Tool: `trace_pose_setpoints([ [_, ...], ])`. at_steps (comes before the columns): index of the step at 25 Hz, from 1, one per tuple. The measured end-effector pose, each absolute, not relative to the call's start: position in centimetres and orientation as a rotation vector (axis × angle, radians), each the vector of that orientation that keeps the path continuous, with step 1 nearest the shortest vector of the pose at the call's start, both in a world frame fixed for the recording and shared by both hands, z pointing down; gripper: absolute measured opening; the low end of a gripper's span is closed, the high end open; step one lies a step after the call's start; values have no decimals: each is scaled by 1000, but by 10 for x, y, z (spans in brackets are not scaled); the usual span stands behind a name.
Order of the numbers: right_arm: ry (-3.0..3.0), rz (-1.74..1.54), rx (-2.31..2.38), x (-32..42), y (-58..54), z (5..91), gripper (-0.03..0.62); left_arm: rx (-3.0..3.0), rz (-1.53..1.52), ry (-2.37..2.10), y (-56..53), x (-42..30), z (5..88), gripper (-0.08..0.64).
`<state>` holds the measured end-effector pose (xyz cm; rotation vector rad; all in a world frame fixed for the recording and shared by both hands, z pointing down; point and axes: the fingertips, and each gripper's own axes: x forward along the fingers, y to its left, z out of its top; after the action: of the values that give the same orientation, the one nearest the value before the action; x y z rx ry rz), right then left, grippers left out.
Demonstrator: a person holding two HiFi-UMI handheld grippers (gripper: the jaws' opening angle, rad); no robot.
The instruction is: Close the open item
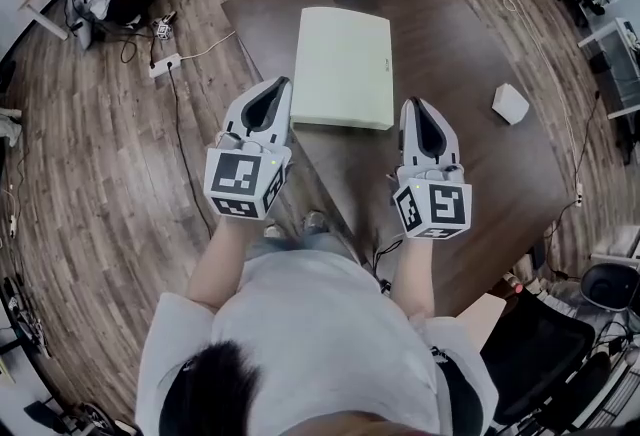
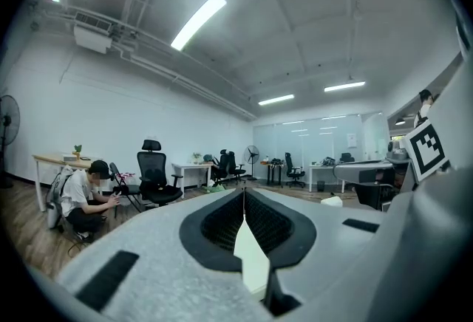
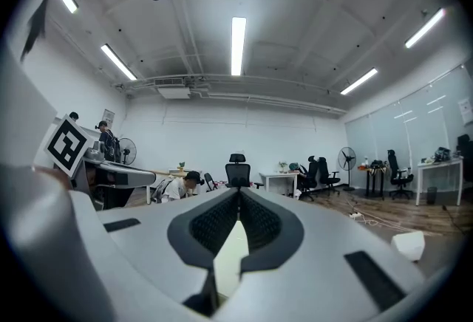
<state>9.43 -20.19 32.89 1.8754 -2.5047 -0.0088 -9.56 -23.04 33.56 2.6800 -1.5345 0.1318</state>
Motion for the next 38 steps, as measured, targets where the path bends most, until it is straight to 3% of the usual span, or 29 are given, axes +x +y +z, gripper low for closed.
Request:
trace_pose_setpoints([
  [38, -2502, -200, 1974, 48, -112, 269, 14, 2752, -82, -1532, -158, -151, 279, 11],
])
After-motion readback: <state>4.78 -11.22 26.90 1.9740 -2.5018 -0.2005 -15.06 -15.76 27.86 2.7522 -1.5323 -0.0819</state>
